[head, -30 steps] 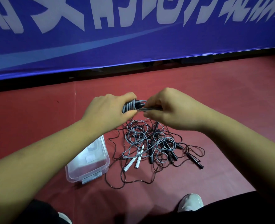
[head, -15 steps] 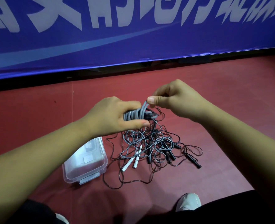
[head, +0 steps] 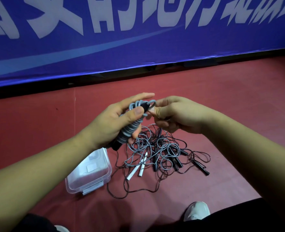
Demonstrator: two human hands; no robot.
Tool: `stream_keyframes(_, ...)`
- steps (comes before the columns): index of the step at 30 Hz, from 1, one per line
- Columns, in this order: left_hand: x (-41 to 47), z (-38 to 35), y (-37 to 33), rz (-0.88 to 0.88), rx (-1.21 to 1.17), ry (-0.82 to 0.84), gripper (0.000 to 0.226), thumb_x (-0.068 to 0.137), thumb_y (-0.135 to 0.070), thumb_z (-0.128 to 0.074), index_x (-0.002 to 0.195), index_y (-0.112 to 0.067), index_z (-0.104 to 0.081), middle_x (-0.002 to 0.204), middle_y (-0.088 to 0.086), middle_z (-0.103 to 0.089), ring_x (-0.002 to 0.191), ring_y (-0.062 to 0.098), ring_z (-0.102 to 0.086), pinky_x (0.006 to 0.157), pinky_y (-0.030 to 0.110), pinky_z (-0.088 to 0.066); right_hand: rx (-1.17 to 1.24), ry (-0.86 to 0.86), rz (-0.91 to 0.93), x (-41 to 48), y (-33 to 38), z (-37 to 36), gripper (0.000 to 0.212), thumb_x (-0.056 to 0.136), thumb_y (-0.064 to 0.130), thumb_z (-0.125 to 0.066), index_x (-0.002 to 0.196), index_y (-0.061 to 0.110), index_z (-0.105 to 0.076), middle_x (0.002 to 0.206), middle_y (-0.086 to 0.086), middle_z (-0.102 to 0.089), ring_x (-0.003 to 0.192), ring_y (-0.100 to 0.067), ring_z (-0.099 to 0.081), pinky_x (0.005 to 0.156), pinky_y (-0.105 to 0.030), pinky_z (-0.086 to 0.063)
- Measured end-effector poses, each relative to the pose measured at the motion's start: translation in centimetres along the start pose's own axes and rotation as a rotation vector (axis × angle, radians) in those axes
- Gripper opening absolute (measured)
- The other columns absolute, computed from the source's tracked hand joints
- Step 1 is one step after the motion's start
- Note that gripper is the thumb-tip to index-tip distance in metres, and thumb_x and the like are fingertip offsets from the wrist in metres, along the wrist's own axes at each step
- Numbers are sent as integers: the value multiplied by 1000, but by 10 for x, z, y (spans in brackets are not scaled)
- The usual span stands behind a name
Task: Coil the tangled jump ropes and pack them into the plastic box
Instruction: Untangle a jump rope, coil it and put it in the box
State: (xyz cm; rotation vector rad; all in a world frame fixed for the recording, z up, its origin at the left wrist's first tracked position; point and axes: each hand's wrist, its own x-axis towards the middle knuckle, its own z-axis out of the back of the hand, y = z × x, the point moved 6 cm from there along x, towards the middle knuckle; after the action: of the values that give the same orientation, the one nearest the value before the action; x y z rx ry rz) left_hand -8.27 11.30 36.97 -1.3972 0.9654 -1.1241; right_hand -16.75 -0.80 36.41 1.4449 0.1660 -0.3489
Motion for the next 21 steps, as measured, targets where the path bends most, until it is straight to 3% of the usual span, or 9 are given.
stream_keyframes(3,5,9,-1,35,-169,-143,32,91,-32,-51,121,-21,-53,58,12,-55,45,23,-50,46,27,-46,30,-134,70,-3,5,5,18,98,19,-59,84,12,-50,55,-4,-46,46,-14,-31,44,-23,-20)
stream_keyframes(6,9,25,-1,51,-259,-247,29,88,-40,-57,110,-21,-53,61,14,-54,47,24,-50,47,27,-46,-212,-313,154,-14,16,16,21,97,21,-62,78,14,-59,58,-5,-54,48,-16,-44,46,-26,-38)
stream_keyframes(12,13,23,9,119,-284,-300,28,88,-40,-57,108,-21,-53,61,14,-53,45,23,-49,47,26,-45,-485,-383,306,-24,36,9,17,94,25,-67,83,12,-65,69,-5,-69,57,-13,-61,58,-31,-50)
stream_keyframes(15,14,20,15,160,-299,-284,23,87,-41,-58,103,-24,-56,61,12,-54,47,22,-49,47,26,-45,-219,-468,392,-23,37,9,9,94,15,-67,87,10,-67,83,-15,-71,63,-18,-63,63,-32,-52)
stream_keyframes(17,13,14,21,191,-310,-268,27,88,-42,-58,108,-24,-56,61,10,-54,48,22,-50,50,27,-43,94,-472,429,-19,34,8,12,93,5,-65,89,-6,-66,94,-26,-69,66,-21,-63,62,-31,-53)
stream_keyframes(19,13,9,25,212,-340,-262,27,90,-41,-57,109,-23,-54,61,8,-55,50,22,-50,51,27,-44,277,-462,434,-14,31,6,27,91,2,-65,98,-23,-59,86,-28,-67,66,-20,-63,60,-26,-52)
stream_keyframes(21,12,7,27,222,-355,-263,27,92,-41,-56,109,-21,-53,61,8,-55,50,22,-49,51,27,-44,379,-450,424,-12,29,5,31,90,1,-66,102,-27,-56,79,-20,-67,64,-18,-62,59,-24,-52)
